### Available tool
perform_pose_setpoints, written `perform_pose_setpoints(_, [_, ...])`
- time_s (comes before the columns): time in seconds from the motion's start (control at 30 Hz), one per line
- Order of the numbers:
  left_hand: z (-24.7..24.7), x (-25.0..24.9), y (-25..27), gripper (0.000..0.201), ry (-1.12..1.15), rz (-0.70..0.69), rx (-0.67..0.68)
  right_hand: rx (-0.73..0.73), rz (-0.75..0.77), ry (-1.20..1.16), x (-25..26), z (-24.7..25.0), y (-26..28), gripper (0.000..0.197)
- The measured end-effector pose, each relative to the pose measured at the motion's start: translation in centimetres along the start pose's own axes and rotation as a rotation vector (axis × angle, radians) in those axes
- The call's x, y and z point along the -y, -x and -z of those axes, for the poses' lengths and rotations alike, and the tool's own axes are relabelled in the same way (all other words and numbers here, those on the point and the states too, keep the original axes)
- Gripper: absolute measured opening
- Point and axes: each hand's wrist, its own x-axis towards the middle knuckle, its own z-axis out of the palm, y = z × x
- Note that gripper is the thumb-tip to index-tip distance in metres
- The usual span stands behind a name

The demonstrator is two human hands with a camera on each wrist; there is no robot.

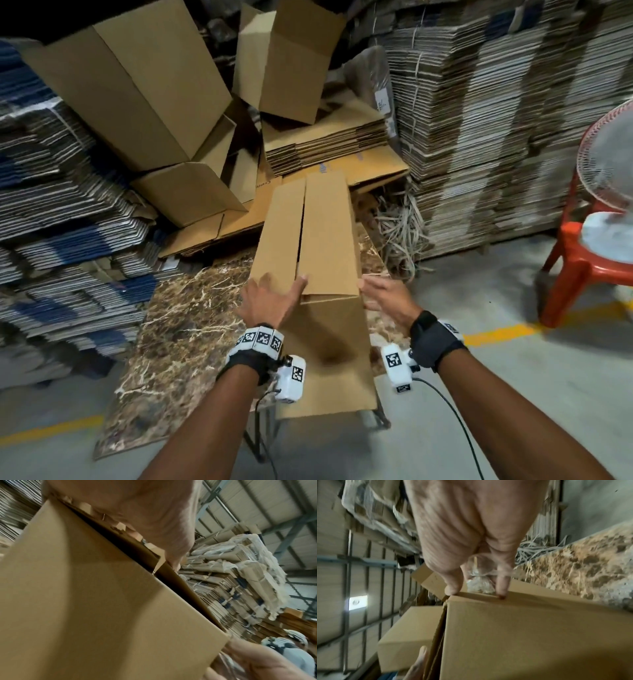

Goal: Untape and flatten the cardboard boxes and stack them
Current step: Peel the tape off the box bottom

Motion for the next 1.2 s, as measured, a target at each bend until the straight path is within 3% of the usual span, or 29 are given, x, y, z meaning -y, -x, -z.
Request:
perform_pose_setpoints(0.1, [0.7, 2.9, -0.7, 0.102, -0.028, -0.008, 0.006, 0.119, 0.001, 0.011, -1.5, -3.8, -0.9, 0.042])
perform_pose_setpoints(0.23, [1.1, 6.3, -0.8, 0.071, -0.059, -0.026, -0.025, 0.356, -0.082, -0.005, -3.6, -10.2, -1.4, 0.042])
perform_pose_setpoints(0.33, [0.9, 7.9, -0.9, 0.075, -0.063, -0.005, 0.014, 0.342, -0.126, 0.044, -5.3, -11.6, -1.9, 0.051])
perform_pose_setpoints(0.4, [0.5, 8.7, -0.9, 0.083, -0.095, 0.000, 0.043, 0.245, -0.174, 0.045, -6.4, -10.3, -2.9, 0.048])
perform_pose_setpoints(0.53, [-0.5, 9.3, -0.9, 0.087, -0.043, -0.009, 0.021, 0.083, -0.165, 0.392, -7.4, -4.7, -5.1, 0.049])
perform_pose_setpoints(0.67, [-1.3, 9.5, -1.1, 0.090, -0.024, -0.003, -0.016, -0.081, -0.117, 0.502, -9.1, 0.9, -7.2, 0.057])
perform_pose_setpoints(0.83, [-1.4, 10.0, -1.8, 0.103, -0.054, -0.007, -0.038, -0.232, -0.061, 0.611, -9.8, 4.0, -8.5, 0.025])
perform_pose_setpoints(0.93, [-1.7, 10.4, -2.0, 0.102, -0.030, -0.010, -0.052, -0.230, -0.032, 0.703, -11.0, 4.6, -9.6, 0.028])
perform_pose_setpoints(1.03, [-2.2, 10.6, -2.1, 0.098, 0.019, -0.018, -0.084, -0.212, 0.016, 0.853, -12.0, 5.0, -10.2, 0.015])
perform_pose_setpoints(1.2, [-2.7, 10.6, -1.9, 0.096, 0.047, -0.009, -0.105, -0.010, 0.238, 1.116, -14.3, 5.0, -9.7, 0.015])
